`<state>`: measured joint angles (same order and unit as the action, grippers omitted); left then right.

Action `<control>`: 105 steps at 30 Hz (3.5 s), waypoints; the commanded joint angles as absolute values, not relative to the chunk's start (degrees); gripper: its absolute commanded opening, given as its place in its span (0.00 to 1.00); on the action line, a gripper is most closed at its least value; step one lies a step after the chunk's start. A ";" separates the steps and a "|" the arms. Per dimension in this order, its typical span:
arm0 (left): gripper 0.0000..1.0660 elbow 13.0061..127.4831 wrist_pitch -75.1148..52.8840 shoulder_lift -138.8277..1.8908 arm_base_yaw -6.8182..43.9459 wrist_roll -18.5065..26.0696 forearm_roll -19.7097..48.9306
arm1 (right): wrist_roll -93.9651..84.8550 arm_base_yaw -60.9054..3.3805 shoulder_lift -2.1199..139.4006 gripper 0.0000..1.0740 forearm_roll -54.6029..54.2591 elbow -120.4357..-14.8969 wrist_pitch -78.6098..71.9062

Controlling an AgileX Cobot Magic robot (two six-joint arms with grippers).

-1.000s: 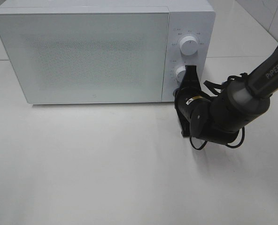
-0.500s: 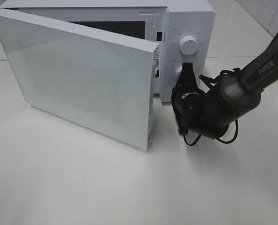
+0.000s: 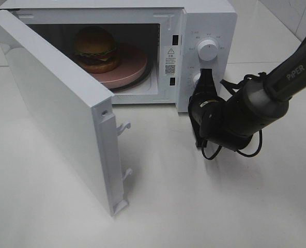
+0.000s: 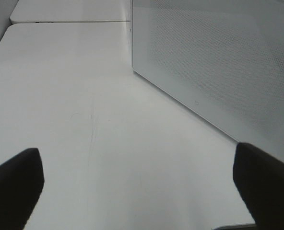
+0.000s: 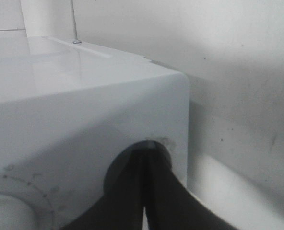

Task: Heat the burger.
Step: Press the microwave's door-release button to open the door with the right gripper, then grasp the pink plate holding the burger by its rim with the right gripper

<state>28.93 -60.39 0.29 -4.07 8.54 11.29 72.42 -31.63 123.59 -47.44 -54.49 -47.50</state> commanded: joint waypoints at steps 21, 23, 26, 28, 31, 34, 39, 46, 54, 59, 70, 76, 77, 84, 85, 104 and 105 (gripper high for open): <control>0.94 28.71 -59.64 1.43 -4.18 8.48 11.69 | 70.02 -33.00 109.72 0.00 -39.71 -41.42 -41.02; 0.94 28.71 -59.64 1.43 -4.18 8.48 11.69 | 65.66 -33.00 106.11 0.00 -38.67 -39.88 -36.96; 0.94 28.71 -59.64 1.43 -4.18 8.48 11.69 | 57.35 -33.00 102.67 0.00 -37.24 -39.42 -30.77; 0.94 28.71 -59.64 1.43 -4.18 8.48 11.69 | 51.34 -33.00 100.67 0.00 -36.73 -39.48 -26.47; 0.94 28.71 -59.64 1.43 -4.18 8.48 11.69 | 42.06 -32.83 97.92 0.00 -36.33 -39.71 -20.17; 0.94 28.71 -59.64 1.43 -4.18 8.48 11.69 | 32.31 -32.83 96.31 0.00 -36.27 -40.39 -14.61; 0.94 28.71 -59.64 1.43 -4.18 8.48 11.69 | 16.39 -32.83 95.91 0.00 -35.75 -44.58 -1.66; 0.94 28.71 -59.64 1.43 -4.18 8.48 11.69 | 3.09 -32.83 95.91 0.00 -27.96 -51.80 16.16; 0.94 28.71 -59.64 1.43 -4.18 8.48 11.69 | -6.42 -32.83 95.91 0.01 -13.29 -60.68 34.32; 0.94 28.71 -59.64 1.43 -4.18 8.48 11.69 | -19.31 -32.83 95.91 0.01 -7.45 -64.63 41.88; 0.94 28.71 -59.64 1.43 -4.18 8.48 11.69 | -55.58 -32.89 95.91 0.04 -2.64 -67.04 44.00; 0.94 28.71 -59.64 1.43 -4.18 8.48 11.69 | -69.10 -32.89 95.91 0.10 1.32 -67.04 43.49; 0.94 28.71 -59.64 1.43 -4.18 8.48 11.69 | -70.65 -32.89 95.91 0.13 2.58 -67.04 42.46; 0.94 28.71 -59.64 1.43 -4.18 8.48 11.69 | -68.58 -32.95 95.91 0.40 4.24 -67.04 39.59; 0.94 28.71 -59.64 1.43 -4.18 8.48 11.69 | -67.38 -32.95 95.91 0.56 4.58 -67.04 39.13; 0.94 28.71 -59.64 1.43 -4.18 8.48 11.69 | -61.76 -35.75 97.86 0.93 7.56 -67.67 25.67; 0.94 28.71 -59.64 1.43 -4.18 8.48 11.69 | -61.76 -35.75 97.86 0.93 7.56 -67.67 25.67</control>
